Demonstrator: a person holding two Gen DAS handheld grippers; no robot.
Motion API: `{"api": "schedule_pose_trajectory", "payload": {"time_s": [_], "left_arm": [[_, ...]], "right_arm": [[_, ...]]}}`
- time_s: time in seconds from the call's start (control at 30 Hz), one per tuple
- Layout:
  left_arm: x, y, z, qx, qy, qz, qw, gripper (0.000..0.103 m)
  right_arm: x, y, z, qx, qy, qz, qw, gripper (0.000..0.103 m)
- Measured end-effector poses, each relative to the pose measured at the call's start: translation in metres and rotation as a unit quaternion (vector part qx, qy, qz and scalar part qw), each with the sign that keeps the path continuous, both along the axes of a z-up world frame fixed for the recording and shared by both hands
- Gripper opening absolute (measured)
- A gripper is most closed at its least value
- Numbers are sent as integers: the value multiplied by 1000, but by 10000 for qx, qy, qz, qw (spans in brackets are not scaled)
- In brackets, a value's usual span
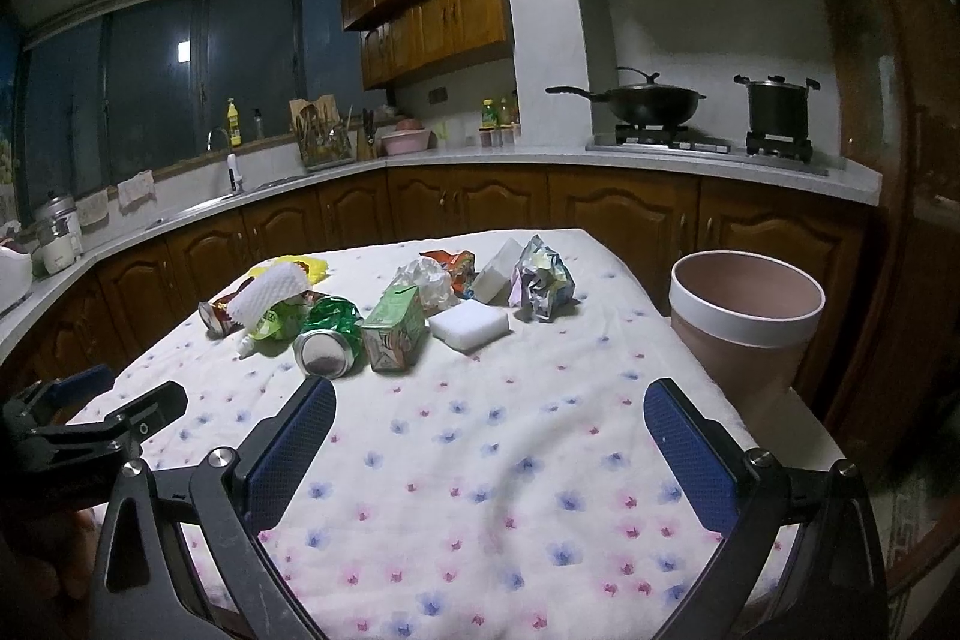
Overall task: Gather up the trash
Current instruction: 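Grasp the green juice carton with the left tool while the right tool grasps the white sponge block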
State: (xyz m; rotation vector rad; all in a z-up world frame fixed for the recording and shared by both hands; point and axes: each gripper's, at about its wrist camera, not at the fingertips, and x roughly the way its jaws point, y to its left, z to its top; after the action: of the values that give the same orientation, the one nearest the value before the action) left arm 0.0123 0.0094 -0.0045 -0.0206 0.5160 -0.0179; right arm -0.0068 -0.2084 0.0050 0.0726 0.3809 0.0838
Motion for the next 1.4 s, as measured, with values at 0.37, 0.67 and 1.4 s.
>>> {"api": "schedule_pose_trajectory", "payload": {"time_s": [0.37, 0.67, 1.4], "left_arm": [[56, 21, -1, -628, 698, -225, 9953, 103], [106, 27, -2, -782, 1130, -285, 9901, 101], [190, 21, -7, -1107, 1866, -365, 9755, 67]], "right_arm": [[46, -7, 9, 141, 370, 266, 9989, 103], [97, -8, 14, 364, 810, 506, 9948, 101], [214, -2, -18, 287, 1831, 756, 9798, 67]]}}
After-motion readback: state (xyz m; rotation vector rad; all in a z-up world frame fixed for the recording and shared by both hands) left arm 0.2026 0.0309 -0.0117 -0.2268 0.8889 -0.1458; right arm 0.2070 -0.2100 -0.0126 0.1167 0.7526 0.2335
